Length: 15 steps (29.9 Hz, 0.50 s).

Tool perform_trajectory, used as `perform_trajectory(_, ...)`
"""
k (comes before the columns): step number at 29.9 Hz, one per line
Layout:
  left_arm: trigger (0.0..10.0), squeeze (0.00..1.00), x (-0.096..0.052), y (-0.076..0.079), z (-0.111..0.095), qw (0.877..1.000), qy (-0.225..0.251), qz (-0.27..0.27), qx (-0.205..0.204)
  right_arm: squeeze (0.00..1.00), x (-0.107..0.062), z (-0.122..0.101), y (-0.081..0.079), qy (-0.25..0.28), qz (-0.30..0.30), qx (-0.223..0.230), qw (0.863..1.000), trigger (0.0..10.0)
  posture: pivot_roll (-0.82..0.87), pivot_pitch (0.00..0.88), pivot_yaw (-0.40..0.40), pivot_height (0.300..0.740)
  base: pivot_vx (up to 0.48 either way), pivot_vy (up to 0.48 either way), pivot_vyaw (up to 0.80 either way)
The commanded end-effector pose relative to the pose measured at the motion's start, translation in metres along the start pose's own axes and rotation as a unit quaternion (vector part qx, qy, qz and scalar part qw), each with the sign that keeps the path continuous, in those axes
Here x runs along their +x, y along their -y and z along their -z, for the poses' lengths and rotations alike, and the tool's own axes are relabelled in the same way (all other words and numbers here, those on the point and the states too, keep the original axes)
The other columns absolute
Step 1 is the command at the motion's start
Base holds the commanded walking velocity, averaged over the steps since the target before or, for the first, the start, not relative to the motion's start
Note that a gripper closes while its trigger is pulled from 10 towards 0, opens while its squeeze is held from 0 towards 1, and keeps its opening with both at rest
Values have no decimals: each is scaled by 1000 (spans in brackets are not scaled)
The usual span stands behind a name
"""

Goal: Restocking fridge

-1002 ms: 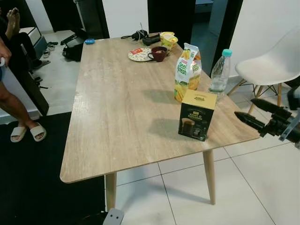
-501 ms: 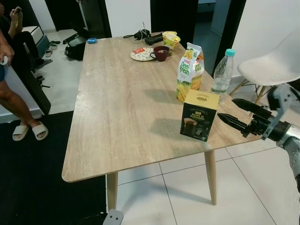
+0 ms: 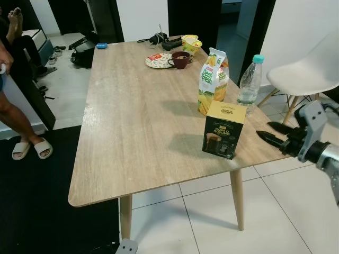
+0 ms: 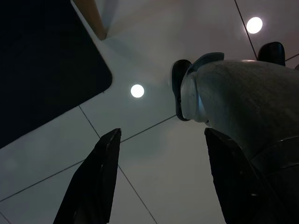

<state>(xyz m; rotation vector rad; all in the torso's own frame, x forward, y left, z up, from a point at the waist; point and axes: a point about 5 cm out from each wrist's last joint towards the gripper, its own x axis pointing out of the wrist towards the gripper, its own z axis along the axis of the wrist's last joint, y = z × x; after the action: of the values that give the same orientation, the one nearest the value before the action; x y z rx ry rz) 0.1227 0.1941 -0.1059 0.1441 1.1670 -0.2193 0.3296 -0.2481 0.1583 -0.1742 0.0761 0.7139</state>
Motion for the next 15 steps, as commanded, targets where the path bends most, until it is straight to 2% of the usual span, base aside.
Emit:
perform_trajectory(1, 10000, 0, -2, -3, 9, 1000, -17, -2, 7, 0, 9, 2, -15, 9, -45, 9, 999, 0, 52, 0, -16, 740, 0, 0, 0)
perform_trajectory(5, 10000, 0, -2, -3, 10, 1000, -18, -2, 9, 0, 18, 6, -27, 13, -62, 15, 998, 0, 50, 0, -15, 740, 0, 0, 0)
perform_trajectory(6, 10000, 0, -2, -3, 10, 1000, -18, -2, 10, 0, 22, 6, -30, 18, -65, 19, 998, 10000, 48, 0, -17, 740, 0, 0, 0)
perform_trajectory(13, 10000, 0, -2, -3, 9, 1000, -18, -1, 13, 0, 32, 5, -40, 32, -75, 26, 996, 10000, 45, 0, -17, 740, 0, 0, 0)
perform_trajectory(15, 10000, 0, -2, -3, 8, 1000, -17, 0, 13, 0, 34, 9, -43, 15, -77, 22, 997, 10000, 47, 0, -18, 740, 0, 0, 0)
